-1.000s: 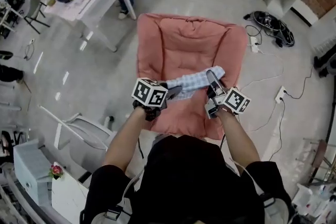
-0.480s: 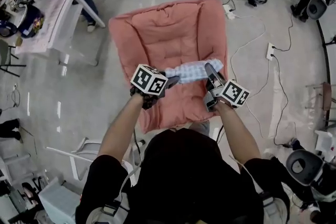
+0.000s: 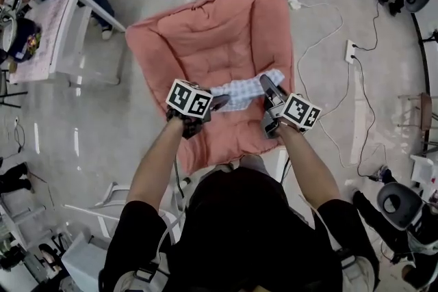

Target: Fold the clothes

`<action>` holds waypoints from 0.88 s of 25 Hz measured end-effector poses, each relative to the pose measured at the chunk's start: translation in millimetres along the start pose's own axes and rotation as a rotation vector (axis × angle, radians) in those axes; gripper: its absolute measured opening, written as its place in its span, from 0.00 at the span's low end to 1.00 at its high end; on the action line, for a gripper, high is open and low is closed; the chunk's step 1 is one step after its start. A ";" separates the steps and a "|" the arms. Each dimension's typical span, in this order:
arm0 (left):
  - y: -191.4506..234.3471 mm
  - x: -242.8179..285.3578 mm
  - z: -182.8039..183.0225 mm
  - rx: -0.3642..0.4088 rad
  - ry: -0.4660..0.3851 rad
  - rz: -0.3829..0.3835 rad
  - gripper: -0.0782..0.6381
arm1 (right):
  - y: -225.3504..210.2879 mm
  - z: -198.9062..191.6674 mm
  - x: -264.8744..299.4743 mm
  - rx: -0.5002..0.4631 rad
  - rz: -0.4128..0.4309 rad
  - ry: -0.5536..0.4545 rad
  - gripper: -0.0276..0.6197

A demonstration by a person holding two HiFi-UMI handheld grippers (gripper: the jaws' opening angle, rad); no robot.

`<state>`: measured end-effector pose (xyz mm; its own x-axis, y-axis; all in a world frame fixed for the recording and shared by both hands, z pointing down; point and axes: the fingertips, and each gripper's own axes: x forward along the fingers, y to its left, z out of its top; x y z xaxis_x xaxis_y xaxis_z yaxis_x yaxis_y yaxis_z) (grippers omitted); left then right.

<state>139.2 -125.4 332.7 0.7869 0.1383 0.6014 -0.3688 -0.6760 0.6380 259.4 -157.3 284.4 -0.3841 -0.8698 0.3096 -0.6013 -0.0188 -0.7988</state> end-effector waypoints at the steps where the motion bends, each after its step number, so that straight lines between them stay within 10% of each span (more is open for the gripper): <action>1: 3.7 0.9 3.2 -0.004 -0.001 0.002 0.17 | -1.1 2.6 4.9 -0.002 0.002 0.004 0.08; 10: 27.6 -8.2 25.8 0.033 0.001 0.013 0.17 | 8.0 14.1 28.4 -0.016 0.023 -0.024 0.08; 22: 29.1 17.3 -57.3 -0.010 0.092 0.008 0.17 | -29.6 -60.7 2.9 0.033 -0.079 -0.004 0.08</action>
<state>113.7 -101.2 389.3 0.7352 0.1994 0.6479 -0.3802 -0.6700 0.6376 233.6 -129.4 340.2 -0.3339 -0.8667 0.3706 -0.6062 -0.1037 -0.7886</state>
